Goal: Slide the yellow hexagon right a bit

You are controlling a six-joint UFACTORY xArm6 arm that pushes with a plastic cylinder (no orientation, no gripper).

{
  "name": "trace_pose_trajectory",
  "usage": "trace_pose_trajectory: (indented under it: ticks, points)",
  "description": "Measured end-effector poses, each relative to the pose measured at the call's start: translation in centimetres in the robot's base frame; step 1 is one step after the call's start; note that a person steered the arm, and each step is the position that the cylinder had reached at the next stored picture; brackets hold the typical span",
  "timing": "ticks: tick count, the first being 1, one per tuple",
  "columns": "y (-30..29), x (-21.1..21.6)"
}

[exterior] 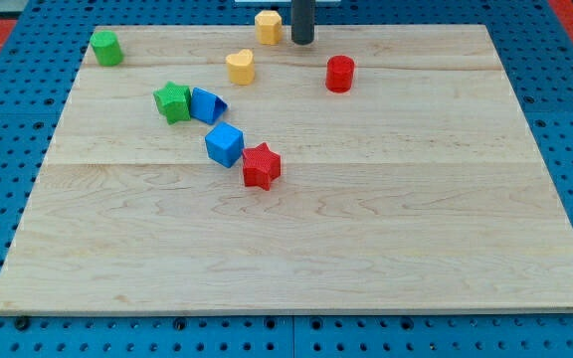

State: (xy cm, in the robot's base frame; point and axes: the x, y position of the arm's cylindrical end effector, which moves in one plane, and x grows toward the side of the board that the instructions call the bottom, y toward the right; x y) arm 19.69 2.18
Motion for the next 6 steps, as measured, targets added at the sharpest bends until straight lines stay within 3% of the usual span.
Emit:
trace_pose_trajectory:
  ticks: [2, 3, 4, 5, 6]
  points:
    - [-5.5, 0.1]
    - [-8.3, 2.8]
    - [-14.6, 3.5]
    - [-18.5, 1.5]
    - [-18.2, -0.5]
